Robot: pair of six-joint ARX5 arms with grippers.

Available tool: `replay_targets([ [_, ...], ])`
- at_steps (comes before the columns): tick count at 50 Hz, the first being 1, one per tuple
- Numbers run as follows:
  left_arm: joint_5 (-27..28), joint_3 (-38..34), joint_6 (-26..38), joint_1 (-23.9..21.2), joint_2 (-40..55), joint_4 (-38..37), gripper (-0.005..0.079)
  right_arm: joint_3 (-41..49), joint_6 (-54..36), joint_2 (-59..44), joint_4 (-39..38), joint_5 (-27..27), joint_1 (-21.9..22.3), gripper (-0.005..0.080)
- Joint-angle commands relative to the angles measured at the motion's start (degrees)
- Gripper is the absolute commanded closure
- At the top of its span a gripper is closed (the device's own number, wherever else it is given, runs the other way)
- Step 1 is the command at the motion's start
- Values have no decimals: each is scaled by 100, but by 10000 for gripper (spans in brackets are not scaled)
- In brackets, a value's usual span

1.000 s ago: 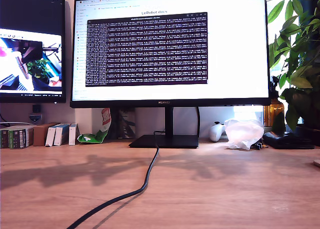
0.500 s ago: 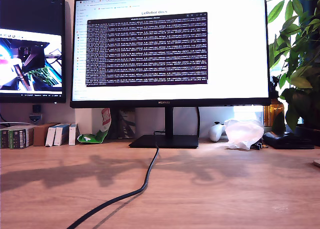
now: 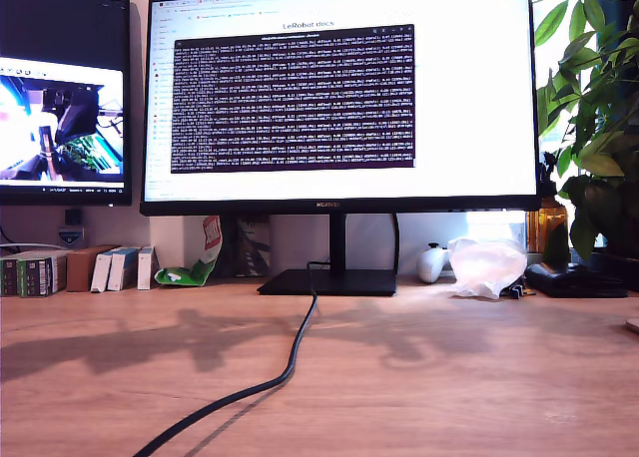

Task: Pick the metallic laser pointer with your right arm, pass it to your left arm, then place it down to the left side of the table

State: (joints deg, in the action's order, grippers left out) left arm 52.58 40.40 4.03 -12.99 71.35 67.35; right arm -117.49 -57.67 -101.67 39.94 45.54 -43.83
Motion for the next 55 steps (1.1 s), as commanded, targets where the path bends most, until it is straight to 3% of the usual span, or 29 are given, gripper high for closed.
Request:
replay_targets([
  [1, 0, 33, 92, 157, 44, -9, 762, -52, 87, 149, -72, 28, 57, 606],
  [8, 13, 33, 92, 299, 44, -7, 762, -55, 87, 234, -83, 15, 144, 598],
  [22, 11, 122, 92, 348, 44, -2, 762, -52, 90, 262, 13, 17, 153, 483],
  [36, 61, 181, 90, 514, 42, -28, 762, -55, 92, 262, 175, -186, 251, 488],
  [44, 157, 181, 79, 686, -13, -17, 762, -52, 92, 262, 529, -675, 531, 608],
  [49, 223, 184, 46, 844, -22, -26, 762, -55, 94, 262, 769, -855, 737, 763],
  [55, 404, 184, -13, 977, -26, -149, 762, -55, 549, 262, 946, -1106, 1062, 763],
])
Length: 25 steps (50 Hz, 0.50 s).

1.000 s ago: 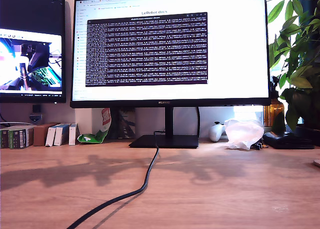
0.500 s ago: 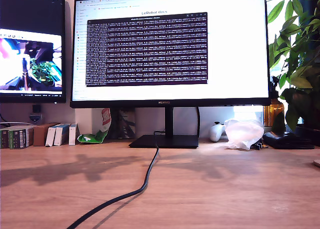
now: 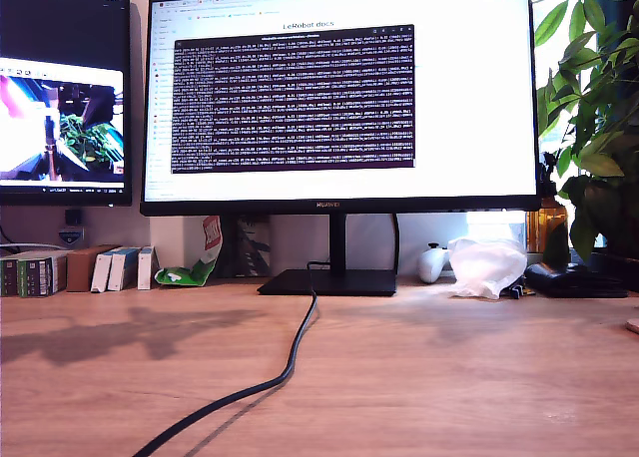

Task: Pick the metallic laser pointer with your right arm, pass it to your left arm, then place it down to the left side of the table

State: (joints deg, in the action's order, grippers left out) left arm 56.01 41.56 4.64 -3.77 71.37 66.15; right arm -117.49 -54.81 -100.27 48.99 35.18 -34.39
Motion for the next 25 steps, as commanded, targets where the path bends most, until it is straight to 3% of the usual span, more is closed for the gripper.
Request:
replay_targets([
  [1, 87, 68, -109, 74, -31, -68, 762, -55, 385, 122, 70, -157, 170, 763],
  [13, 304, 68, -533, 369, -63, -992, 762, -52, 2081, 122, 846, -1316, 1097, 763],
  [25, 424, 68, -787, 444, -63, -2002, 762, -52, 2953, 122, 1567, -1325, 1794, 763],
])
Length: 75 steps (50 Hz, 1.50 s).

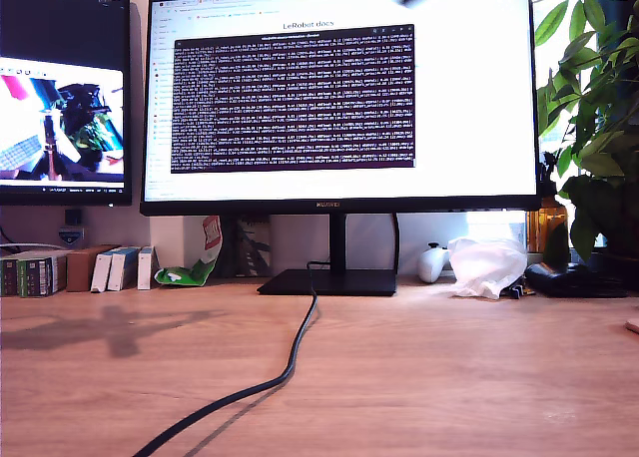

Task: Pick the metallic laser pointer with your right arm, pass it to your left arm, then place it down to the left side of the table

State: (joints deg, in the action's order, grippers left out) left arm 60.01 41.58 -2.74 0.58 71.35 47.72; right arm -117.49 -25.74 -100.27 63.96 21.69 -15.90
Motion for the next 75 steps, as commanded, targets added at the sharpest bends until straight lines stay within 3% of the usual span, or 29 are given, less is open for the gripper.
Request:
replay_targets([
  [1, 24, 66, -50, 9, -61, -275, 762, -55, 118, 122, 76, 24, -11, 763],
  [6, 22, 66, -39, 7, -61, -673, 762, -52, 949, 122, 55, 24, 197, 763],
  [15, -13, 98, -48, 26, -61, -1290, 762, -55, 1099, 136, -22, 15, 435, 763],
  [23, -227, 389, 101, 146, -61, -2953, 762, -52, 1165, 153, -42, -350, 527, 763],
  [32, -1093, 1058, 1016, 232, -61, -5289, 762, -52, 1390, 236, -96, -1285, 527, 763],
  [41, -2406, 1617, 1663, 232, -57, -7211, 762, -48, 1537, 350, -153, -1961, 527, 763],
  [46, -2857, 1626, 1687, 232, -55, -7672, 762, -15, 1668, 420, -160, -2337, 527, 763],
  [54, -3134, 1626, 1788, 232, -9, -8126, 762, 485, 1696, 824, -481, -2535, 527, 763],
  [65, -3244, 1626, 1620, 229, -9, -8325, 762, 2087, 1832, 1888, -1453, -2924, 527, 763],
  [75, -3233, 1626, 1683, 192, 33, -8675, 762, 3727, 1845, 2927, -2457, -2935, 525, 763],
])
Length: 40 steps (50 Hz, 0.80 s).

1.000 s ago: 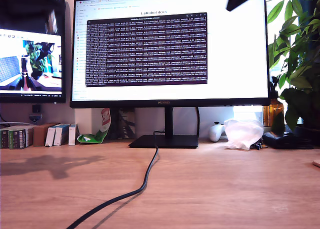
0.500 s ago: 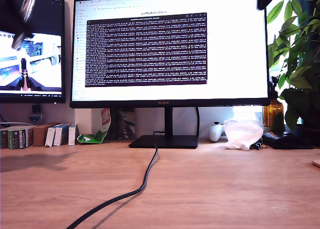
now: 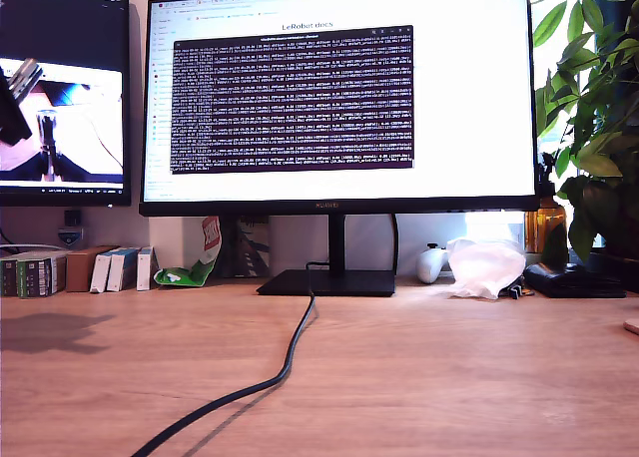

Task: Pick the metallic laser pointer with your right arm, pass it to your left arm, then place it down to the left side of the table

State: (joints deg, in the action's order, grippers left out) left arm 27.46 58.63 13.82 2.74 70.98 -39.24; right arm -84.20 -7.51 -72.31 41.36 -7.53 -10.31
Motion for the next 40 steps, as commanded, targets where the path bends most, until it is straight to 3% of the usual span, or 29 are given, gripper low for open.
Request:
replay_targets([
  [1, 22, -79, 26, -39, 70, 22, 761, 592, 22, 280, -273, -11, -39, 763],
  [8, 37, -79, 334, -175, 70, 2, 761, 1661, 26, 999, -850, 4, -61, 763],
  [21, -144, -79, 258, -330, 570, -111, 761, 3012, 286, 2131, -1410, 13, -256, 763],
  [40, -654, -72, 72, -400, 1753, -144, 761, 4352, 297, 3543, -1832, 15, -1268, 763],
])
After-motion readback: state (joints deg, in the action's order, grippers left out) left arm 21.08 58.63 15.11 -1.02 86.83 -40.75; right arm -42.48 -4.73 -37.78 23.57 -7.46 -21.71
